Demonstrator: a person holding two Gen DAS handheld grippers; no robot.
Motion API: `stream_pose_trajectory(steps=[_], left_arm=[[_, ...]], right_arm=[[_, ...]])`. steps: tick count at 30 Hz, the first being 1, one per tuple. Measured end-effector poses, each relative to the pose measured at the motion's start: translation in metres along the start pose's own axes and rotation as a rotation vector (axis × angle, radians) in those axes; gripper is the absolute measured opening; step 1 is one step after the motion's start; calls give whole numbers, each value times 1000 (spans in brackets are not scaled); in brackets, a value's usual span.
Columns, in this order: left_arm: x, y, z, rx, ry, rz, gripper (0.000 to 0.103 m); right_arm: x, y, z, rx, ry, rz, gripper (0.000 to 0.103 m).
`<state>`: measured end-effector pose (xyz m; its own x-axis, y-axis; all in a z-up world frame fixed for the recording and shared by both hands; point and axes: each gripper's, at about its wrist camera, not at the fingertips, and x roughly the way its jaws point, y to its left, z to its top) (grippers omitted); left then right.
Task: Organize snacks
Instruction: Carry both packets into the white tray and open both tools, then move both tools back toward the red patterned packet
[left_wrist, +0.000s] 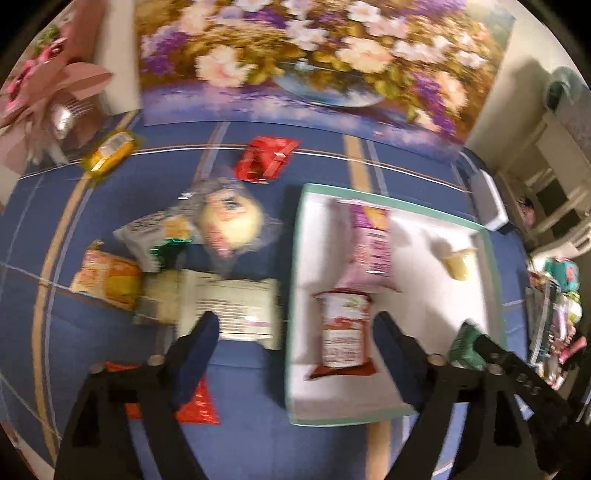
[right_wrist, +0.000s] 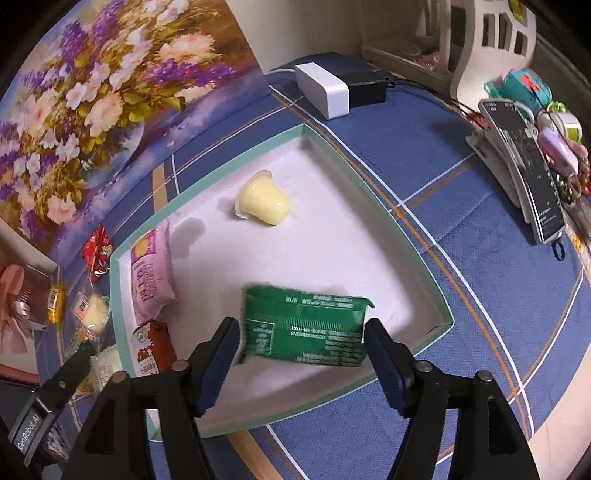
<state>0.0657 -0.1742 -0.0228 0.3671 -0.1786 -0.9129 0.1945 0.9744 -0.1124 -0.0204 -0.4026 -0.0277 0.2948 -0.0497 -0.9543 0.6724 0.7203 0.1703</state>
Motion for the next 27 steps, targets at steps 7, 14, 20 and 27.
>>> stream_pose_trajectory(steps=[7, 14, 20, 27], left_arm=[[1, 38, 1, -71, -10, 82, 93], [-1, 59, -1, -129, -9, 90, 101], [-7, 75, -5, -158, -18, 109, 102], [-13, 99, -12, -201, -3, 128, 102]], right_arm=[[0, 11, -5, -43, 10, -5, 77], [-3, 28, -13, -89, 13, 2, 78], [-11, 55, -25, -155, -41, 23, 103], [-15, 80, -39, -210, -24, 45, 103]])
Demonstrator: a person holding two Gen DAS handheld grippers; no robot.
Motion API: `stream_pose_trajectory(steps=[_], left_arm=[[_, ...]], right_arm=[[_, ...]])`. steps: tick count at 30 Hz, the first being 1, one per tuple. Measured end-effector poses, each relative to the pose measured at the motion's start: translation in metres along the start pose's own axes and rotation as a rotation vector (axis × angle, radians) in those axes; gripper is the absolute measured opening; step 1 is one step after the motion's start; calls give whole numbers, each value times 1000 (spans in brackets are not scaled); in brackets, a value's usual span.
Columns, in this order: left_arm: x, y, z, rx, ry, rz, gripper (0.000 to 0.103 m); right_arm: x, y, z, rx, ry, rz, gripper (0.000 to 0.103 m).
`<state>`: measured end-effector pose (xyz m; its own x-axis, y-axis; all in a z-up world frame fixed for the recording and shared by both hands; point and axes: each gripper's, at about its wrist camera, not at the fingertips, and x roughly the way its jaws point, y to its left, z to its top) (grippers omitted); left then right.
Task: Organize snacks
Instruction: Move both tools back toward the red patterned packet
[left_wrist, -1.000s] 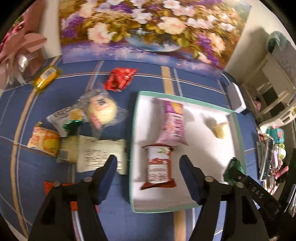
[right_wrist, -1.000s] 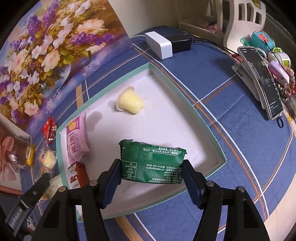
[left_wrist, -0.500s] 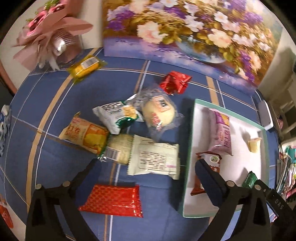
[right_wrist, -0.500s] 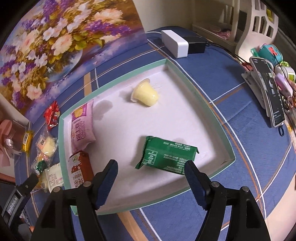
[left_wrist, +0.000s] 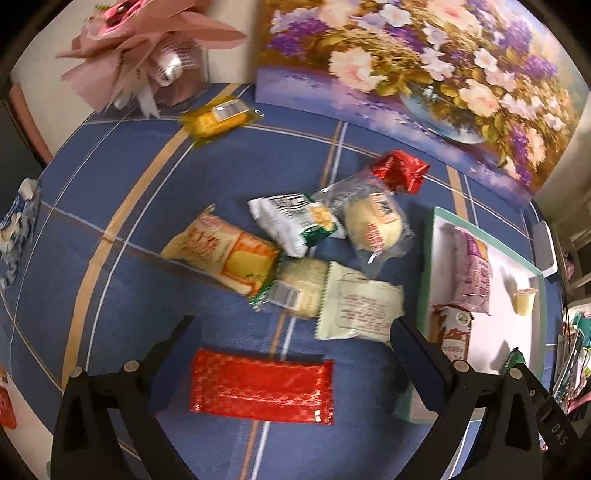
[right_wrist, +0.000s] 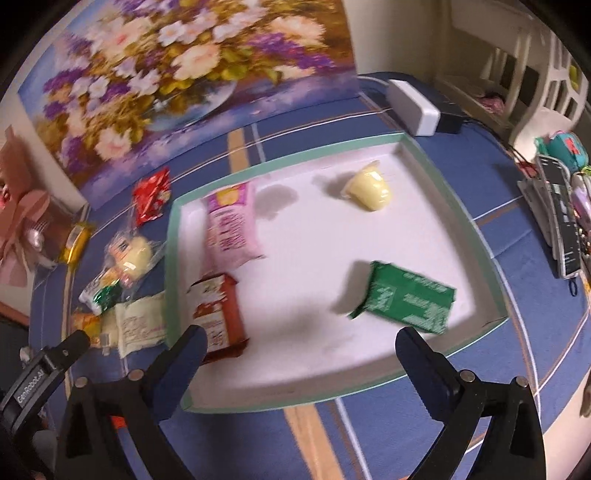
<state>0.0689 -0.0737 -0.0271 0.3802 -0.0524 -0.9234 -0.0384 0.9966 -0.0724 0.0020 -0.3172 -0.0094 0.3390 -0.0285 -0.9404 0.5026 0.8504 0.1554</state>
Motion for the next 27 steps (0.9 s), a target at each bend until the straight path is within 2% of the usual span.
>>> stream_pose_trajectory(steps=[4, 13, 18, 21, 27], left_arm=[[-4, 15, -2, -29, -2, -2, 102], [-9, 49, -9, -83, 2, 13, 102], [-5, 65, -13, -98, 31, 29, 102], [-2, 71, -18, -97, 48, 34, 102], [8, 74, -26, -85, 105, 44, 102]], right_arm=[[-5, 11, -4, -12, -3, -6, 103], [-20, 54, -18, -82, -2, 54, 103], [-11, 82, -33, -132, 58, 90, 103], [-4, 94, -42, -179, 85, 67, 103], [16, 93, -53, -188, 173, 13, 103]])
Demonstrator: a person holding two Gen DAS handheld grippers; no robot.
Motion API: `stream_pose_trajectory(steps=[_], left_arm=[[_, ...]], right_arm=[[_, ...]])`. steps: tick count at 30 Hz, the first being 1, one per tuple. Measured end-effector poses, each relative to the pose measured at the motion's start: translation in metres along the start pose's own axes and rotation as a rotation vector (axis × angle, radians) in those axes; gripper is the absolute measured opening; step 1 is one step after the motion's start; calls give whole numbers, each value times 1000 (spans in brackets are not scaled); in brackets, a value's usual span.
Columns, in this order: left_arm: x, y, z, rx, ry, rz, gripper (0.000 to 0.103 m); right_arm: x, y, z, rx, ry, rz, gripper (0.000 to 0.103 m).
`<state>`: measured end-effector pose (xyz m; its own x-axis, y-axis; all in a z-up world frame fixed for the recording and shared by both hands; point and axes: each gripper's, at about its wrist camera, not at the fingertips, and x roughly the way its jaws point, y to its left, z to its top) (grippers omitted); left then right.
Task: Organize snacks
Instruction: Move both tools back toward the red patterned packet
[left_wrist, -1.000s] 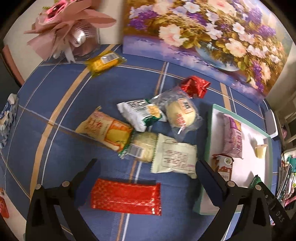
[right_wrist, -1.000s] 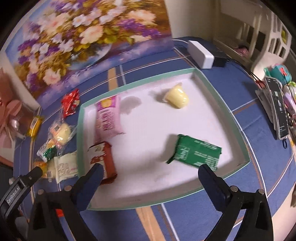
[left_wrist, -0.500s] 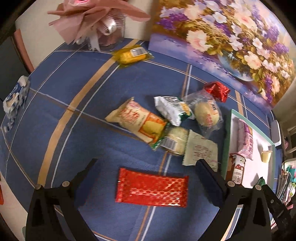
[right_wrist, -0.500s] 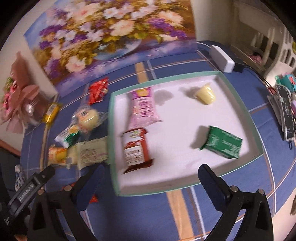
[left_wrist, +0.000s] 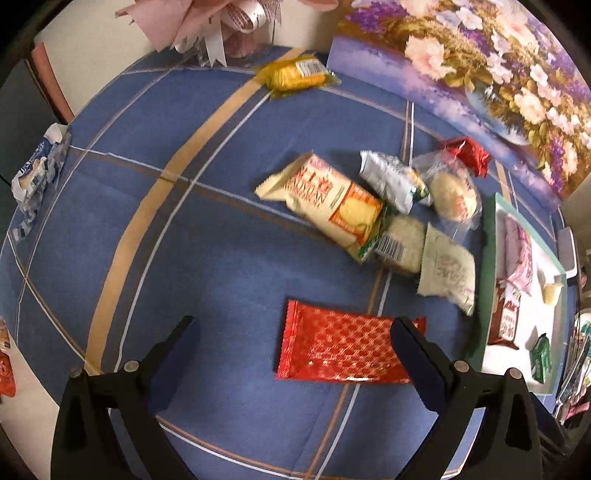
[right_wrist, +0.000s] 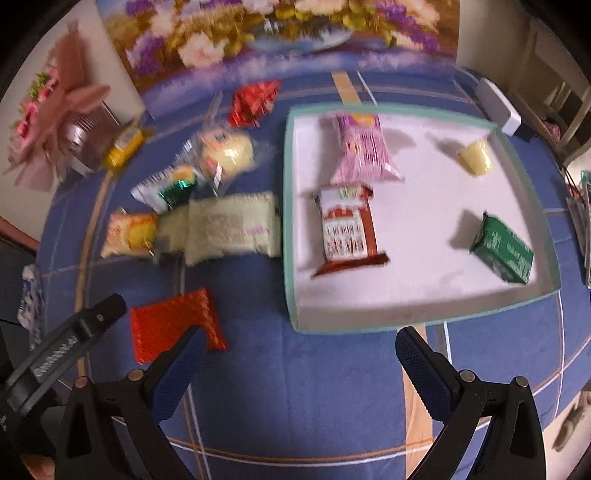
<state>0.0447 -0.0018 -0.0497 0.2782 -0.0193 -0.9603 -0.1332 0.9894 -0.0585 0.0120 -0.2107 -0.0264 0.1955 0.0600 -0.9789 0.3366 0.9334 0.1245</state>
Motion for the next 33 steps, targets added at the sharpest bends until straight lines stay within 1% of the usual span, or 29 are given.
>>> stream_pose_trajectory(steps=[5, 8, 10, 13, 17, 21, 26, 28, 33], left_arm=[[14, -6, -5, 28, 55, 0, 102], [18, -10, -6, 21, 61, 3, 102], [23, -15, -3, 14, 67, 17, 102], [28, -26, 1, 17, 55, 32, 102], [39, -44, 10, 26, 63, 77, 102], [50, -62, 14, 73, 68, 119, 102], [59, -88, 20, 125, 40, 178, 102], [64, -97, 19, 160, 45, 199, 102], [60, -96, 8, 196, 52, 207, 102]], right_arm=[[8, -12, 0, 40, 34, -12, 103], [11, -20, 1, 63, 44, -10, 103], [10, -24, 0, 73, 40, -4, 103], [5, -31, -3, 95, 21, 5, 103], [2, -36, -3, 124, 6, 5, 103], [0, -39, -1, 147, 3, 11, 103], [1, -43, 1, 167, -2, 17, 103], [-1, -48, 0, 173, -1, 18, 103], [-2, -53, 1, 187, -3, 26, 103]])
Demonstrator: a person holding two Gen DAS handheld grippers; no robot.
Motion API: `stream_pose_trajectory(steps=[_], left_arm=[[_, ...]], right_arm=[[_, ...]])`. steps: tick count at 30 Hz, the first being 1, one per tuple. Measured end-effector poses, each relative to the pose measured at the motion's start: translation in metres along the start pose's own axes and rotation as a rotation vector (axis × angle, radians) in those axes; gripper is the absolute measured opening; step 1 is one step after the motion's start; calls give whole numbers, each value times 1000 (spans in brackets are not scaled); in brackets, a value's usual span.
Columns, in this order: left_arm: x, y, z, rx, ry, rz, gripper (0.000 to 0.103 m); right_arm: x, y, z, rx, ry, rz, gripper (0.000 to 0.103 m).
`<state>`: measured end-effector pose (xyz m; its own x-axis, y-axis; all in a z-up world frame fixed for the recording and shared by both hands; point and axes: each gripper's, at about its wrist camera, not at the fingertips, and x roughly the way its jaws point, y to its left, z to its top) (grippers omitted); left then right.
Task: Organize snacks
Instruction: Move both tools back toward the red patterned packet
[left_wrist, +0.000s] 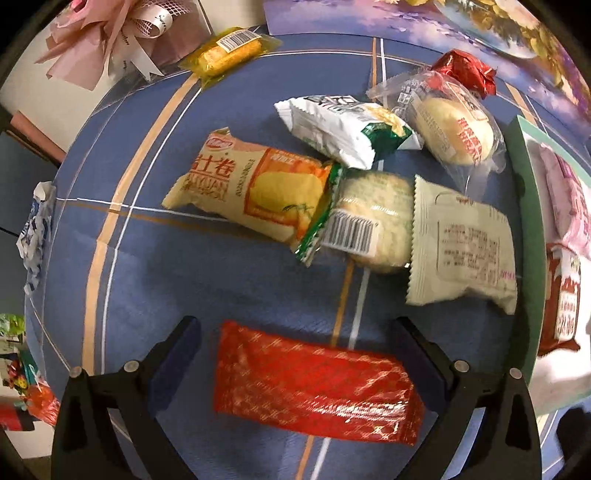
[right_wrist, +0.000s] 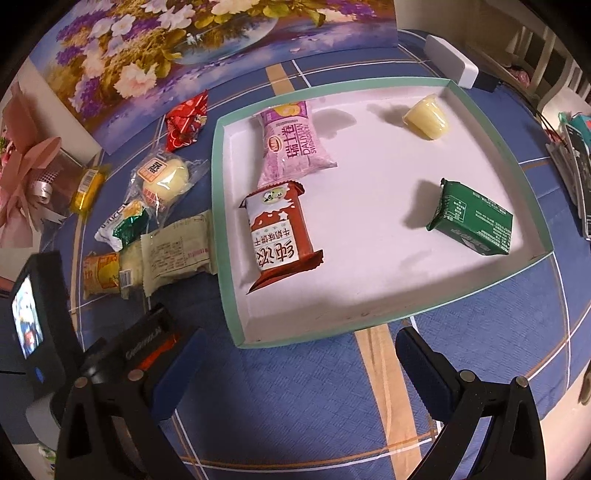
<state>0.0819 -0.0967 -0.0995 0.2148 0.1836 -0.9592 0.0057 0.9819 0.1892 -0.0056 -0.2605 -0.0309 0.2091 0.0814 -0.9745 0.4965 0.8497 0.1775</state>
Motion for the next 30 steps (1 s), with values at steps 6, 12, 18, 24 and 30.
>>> stream_pose_trajectory(steps=[6, 12, 18, 24, 30], left_arm=[[-4, 18, -21, 23, 29, -16, 102], [-9, 37, -37, 9, 31, -7, 102], [-15, 62, -47, -91, 36, -56, 102], [-4, 74, -64, -181, 94, -165, 102], [15, 70, -82, -231, 149, -278, 102]], right_arm=[[-1, -5, 1, 5, -1, 6, 103], [-4, -3, -2, 6, -4, 14, 103], [-4, -3, -2, 14, -5, 24, 103], [-6, -6, -2, 19, -6, 27, 103], [-6, -8, -1, 31, -5, 26, 103]])
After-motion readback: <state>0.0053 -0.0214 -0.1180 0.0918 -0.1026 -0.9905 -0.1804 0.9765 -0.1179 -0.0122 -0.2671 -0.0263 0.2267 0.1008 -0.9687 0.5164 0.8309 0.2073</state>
